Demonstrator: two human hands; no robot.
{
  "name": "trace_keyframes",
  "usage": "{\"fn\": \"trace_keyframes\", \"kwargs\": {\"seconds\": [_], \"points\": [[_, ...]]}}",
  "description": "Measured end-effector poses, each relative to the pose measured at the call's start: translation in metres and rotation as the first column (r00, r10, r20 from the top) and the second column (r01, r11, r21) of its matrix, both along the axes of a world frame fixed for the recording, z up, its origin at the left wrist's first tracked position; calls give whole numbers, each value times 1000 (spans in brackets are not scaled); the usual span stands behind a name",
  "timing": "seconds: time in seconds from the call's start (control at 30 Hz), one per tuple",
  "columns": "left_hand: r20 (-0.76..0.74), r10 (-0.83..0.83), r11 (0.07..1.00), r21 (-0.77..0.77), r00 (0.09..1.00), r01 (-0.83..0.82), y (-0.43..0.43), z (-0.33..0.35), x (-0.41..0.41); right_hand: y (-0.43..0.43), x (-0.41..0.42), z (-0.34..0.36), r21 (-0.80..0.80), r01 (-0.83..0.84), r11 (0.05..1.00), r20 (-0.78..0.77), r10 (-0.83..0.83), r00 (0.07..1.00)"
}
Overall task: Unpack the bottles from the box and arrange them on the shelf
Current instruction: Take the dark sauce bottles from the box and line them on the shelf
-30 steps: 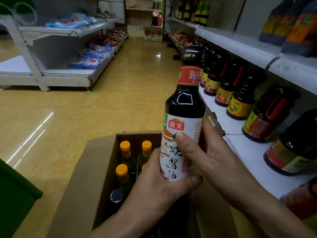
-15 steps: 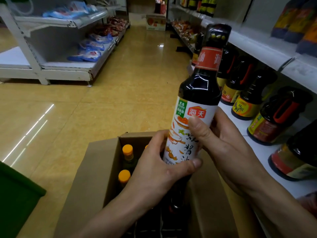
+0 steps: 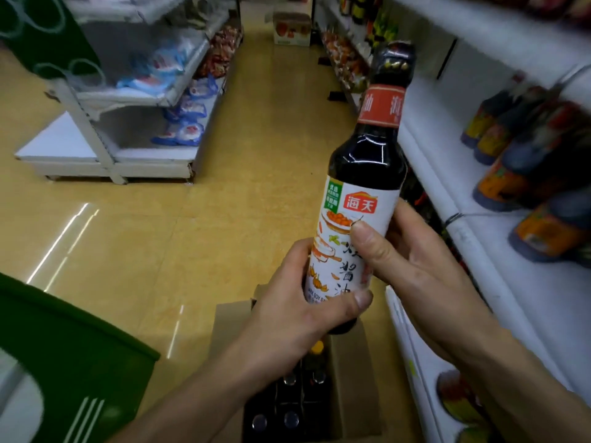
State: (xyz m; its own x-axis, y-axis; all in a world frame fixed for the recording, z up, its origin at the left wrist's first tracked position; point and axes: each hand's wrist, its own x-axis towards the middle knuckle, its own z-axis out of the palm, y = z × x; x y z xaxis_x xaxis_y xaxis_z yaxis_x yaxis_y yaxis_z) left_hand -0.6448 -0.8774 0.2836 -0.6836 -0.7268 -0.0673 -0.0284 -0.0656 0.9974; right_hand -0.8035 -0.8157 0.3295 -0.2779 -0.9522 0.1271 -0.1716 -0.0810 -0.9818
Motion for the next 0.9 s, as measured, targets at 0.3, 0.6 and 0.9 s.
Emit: {"fn": "trace_keyframes", "kwargs": {"seconds": [0.3,0.6,0.9], "points": [[-50,-145,984,-110,988,139,-6,290,16,17,19,293,-68,115,991,-104,-121,987],[-118,-307,935,-220,944,277,5,473,-1,58,25,484,-159,264,951,-185,-292,938],[-130,-479,837,-365,868,407,67,563,-56,151,0,571,-305,424,853,-198,-492,848]]}}
